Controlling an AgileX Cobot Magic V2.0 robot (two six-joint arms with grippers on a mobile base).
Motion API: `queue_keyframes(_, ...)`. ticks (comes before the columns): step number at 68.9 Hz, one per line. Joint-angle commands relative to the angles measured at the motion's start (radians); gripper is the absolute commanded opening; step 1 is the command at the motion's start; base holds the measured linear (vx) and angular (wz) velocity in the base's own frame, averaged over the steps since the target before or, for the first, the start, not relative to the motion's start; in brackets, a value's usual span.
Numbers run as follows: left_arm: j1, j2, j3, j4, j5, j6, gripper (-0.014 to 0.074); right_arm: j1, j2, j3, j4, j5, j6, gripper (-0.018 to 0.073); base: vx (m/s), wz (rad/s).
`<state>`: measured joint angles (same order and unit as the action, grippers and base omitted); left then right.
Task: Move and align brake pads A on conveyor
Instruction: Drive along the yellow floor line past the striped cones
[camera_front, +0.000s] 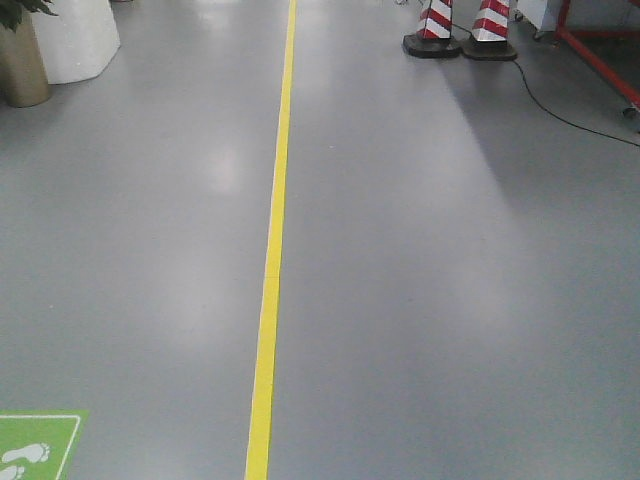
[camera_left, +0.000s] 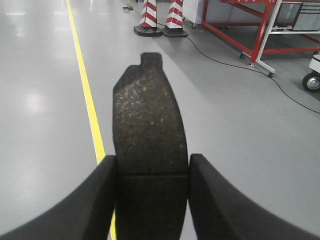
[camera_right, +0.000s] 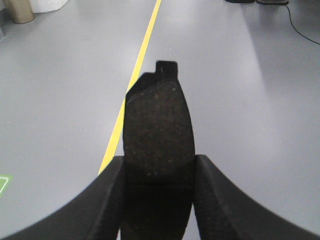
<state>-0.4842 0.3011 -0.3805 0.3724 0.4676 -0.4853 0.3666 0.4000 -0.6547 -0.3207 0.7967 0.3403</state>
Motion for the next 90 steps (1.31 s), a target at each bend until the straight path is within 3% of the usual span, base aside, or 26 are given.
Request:
queue_keyframes(1,-0.001,0.010,-0.029,0.010,-0.090,-0.005,-0.0006,-0.006,0.005,-0.028,-0.029,-0.095,-0.007,-0.0004,0.47,-0.06)
queue_keyframes(90,-0.001,0.010,-0.029,0.010,-0.090,-0.005,-0.0006,-0.006,0.006,-0.028,-0.029,-0.095,-0.007,-0.0004,0.58,0.03)
